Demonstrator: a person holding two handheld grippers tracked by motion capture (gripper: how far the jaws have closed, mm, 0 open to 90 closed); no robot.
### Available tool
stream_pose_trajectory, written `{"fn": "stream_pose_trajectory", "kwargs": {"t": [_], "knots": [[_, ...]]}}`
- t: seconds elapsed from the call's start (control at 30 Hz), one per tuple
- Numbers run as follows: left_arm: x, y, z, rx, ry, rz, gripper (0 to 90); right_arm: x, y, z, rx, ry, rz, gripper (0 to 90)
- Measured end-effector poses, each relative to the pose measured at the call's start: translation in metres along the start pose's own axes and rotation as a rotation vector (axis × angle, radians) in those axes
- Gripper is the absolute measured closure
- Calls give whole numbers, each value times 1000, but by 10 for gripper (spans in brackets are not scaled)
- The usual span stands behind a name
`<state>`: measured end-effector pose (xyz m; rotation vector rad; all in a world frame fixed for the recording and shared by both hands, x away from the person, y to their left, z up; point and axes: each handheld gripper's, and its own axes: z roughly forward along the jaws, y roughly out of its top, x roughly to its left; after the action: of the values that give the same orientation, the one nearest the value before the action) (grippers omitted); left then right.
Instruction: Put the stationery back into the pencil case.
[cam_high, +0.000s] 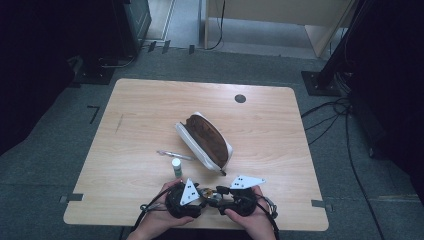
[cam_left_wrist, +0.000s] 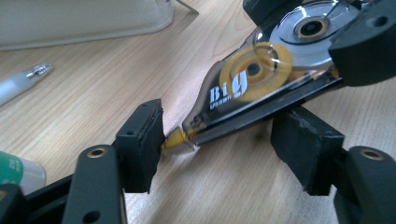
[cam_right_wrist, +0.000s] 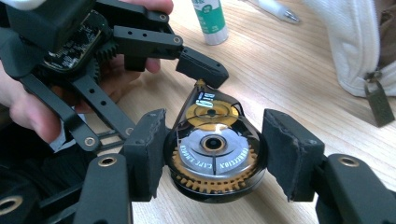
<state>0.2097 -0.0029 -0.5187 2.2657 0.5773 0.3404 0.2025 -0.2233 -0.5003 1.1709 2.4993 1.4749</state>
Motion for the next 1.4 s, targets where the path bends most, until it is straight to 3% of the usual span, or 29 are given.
{"fn": "stream_pose_trajectory", "kwargs": {"t": [0.27,0.5,0.57,0.7,0.87,0.93,1.1,1.2,1.4], "knots": [[2,-1,-1,-4,-9,-19,469,-2,3,-2,-15,11,8,411],[3,-2,-3,-11,-78,0,653,-13,4,-8,-63,69,27,411],[3,-2,-3,-11,-96,-6,707,-17,7,-10,-81,87,12,411],[4,-3,-4,-11,-174,6,756,-20,9,-10,-96,107,4,410],[9,-4,-4,-8,-243,-12,768,-20,10,-9,-99,131,-51,407],[11,-4,-4,-8,-260,-32,770,-19,9,-8,-104,124,-107,409],[14,-3,-3,-3,-287,-56,767,-20,8,-9,-114,135,-136,411],[18,-3,-2,2,-323,-91,762,-19,8,-10,-115,131,-163,412],[15,-4,-3,1,-310,-54,766,-19,7,-10,-117,140,-190,411]]}}
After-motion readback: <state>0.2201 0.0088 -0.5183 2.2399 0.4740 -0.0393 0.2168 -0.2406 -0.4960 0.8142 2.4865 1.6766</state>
